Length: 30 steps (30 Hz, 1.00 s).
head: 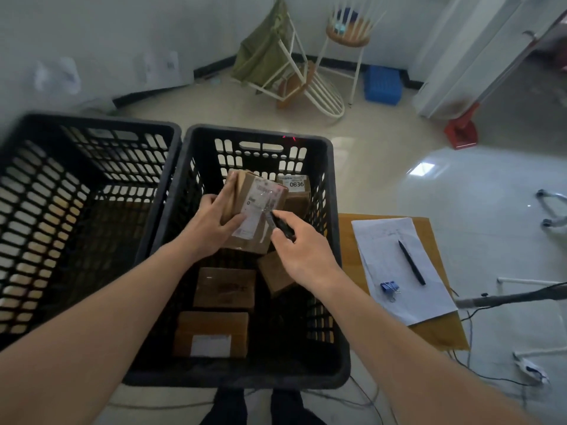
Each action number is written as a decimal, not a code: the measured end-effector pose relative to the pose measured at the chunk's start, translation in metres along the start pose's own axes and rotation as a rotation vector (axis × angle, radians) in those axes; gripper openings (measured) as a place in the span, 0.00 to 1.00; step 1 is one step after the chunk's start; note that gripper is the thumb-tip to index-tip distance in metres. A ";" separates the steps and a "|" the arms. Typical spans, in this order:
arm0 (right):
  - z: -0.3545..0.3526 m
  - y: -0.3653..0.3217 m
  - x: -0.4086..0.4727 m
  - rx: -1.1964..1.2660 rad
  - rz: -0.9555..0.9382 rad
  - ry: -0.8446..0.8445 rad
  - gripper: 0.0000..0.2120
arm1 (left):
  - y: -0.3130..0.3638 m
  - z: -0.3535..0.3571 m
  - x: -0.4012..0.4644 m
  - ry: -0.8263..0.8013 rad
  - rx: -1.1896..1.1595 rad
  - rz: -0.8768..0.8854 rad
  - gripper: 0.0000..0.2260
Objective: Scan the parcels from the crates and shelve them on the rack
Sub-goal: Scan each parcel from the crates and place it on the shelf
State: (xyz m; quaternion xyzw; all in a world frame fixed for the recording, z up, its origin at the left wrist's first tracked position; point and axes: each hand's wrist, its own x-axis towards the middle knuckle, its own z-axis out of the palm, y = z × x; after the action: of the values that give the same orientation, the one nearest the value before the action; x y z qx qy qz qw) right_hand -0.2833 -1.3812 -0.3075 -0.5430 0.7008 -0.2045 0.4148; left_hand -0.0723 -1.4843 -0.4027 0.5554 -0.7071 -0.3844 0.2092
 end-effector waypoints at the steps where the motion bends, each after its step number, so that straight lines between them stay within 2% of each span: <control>1: -0.004 -0.004 -0.002 -0.018 -0.020 -0.005 0.23 | 0.003 -0.005 0.000 -0.009 0.006 0.033 0.39; 10: -0.032 -0.041 -0.022 -0.176 -0.109 -0.062 0.23 | 0.037 -0.048 -0.001 0.019 0.095 0.148 0.38; 16: -0.043 -0.063 -0.039 -0.154 -0.128 -0.113 0.22 | 0.050 -0.076 0.000 0.097 0.153 0.196 0.36; 23: -0.048 -0.083 -0.057 -0.164 -0.131 -0.119 0.18 | 0.060 -0.101 0.000 0.134 0.099 0.196 0.37; 27: -0.046 -0.092 -0.062 -0.111 -0.143 -0.066 0.17 | 0.071 -0.112 -0.002 0.162 0.086 0.200 0.37; 30: -0.043 -0.097 -0.061 -0.070 -0.159 0.070 0.19 | 0.084 -0.122 -0.008 0.126 0.015 0.238 0.38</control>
State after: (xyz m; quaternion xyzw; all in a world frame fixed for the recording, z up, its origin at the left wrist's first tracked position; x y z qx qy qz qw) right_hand -0.2558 -1.3627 -0.1893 -0.6034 0.6764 -0.2312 0.3535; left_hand -0.0342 -1.5079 -0.2607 0.4923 -0.7563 -0.3158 0.2933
